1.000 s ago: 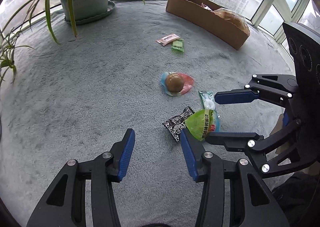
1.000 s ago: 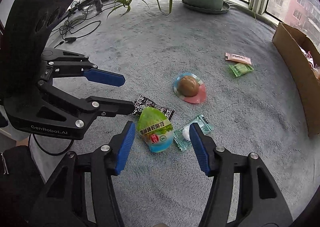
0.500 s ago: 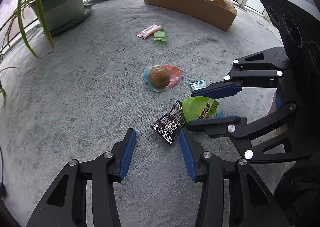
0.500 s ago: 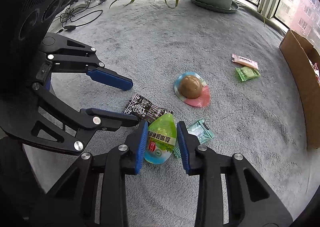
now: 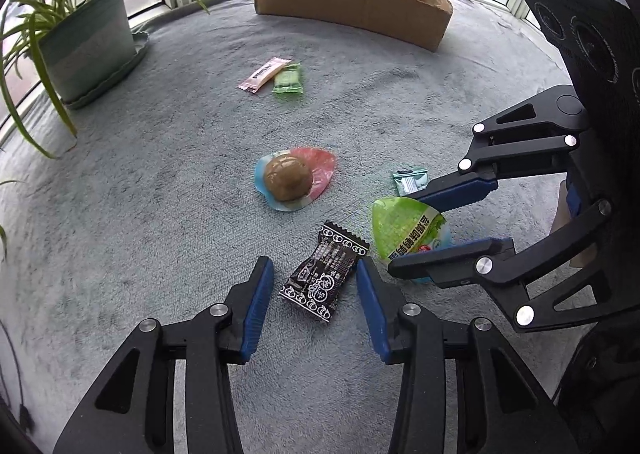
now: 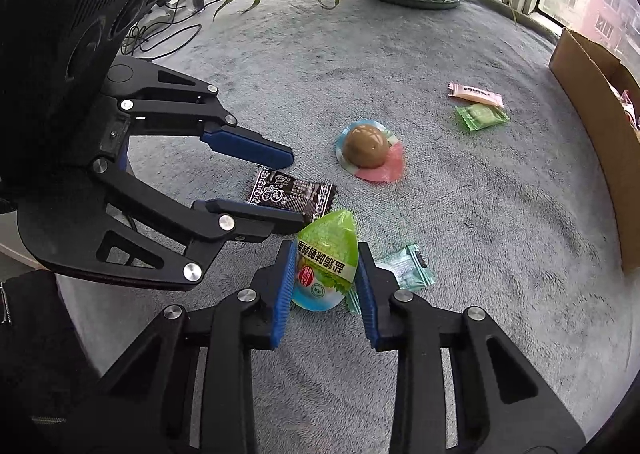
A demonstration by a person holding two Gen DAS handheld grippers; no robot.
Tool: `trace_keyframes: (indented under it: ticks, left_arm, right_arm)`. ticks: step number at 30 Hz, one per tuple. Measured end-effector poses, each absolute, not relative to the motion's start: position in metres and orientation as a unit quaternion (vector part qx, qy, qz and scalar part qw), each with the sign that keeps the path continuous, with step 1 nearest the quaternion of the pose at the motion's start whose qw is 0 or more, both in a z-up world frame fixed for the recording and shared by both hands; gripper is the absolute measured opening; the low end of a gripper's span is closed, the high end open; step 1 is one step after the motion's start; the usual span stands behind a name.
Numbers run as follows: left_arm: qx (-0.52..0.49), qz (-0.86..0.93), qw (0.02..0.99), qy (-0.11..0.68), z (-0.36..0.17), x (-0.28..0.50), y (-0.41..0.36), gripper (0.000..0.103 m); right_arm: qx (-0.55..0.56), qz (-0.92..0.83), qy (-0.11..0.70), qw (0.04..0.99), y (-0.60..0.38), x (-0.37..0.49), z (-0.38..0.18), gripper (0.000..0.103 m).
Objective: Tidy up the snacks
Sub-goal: 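Grasp the green egg-shaped candy pack with the right tool while the left tool grasps the black wrapper packet, then carry the green pack and black packet over the box with both tools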
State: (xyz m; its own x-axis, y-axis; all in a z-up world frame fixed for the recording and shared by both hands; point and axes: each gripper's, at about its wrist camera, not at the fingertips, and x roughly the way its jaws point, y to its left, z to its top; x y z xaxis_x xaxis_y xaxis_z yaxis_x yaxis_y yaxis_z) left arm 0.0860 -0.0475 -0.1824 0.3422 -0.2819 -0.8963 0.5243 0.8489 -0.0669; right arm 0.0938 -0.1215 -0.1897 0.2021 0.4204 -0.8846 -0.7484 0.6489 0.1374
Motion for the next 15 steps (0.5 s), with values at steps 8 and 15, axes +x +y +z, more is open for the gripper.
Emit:
trace_keyframes:
  ticks: [8,15]
  left_arm:
    - [0.102,-0.242,0.816,0.515,-0.182,0.085,-0.048,0.022]
    - [0.056,-0.228,0.823,0.518,-0.174,0.084,-0.030,0.022]
  right_arm:
    - [-0.149,0.380,0.503,0.762,-0.127,0.093,-0.190,0.026]
    - [-0.125,0.369,0.493,0.778,-0.140,0.097,-0.178,0.026]
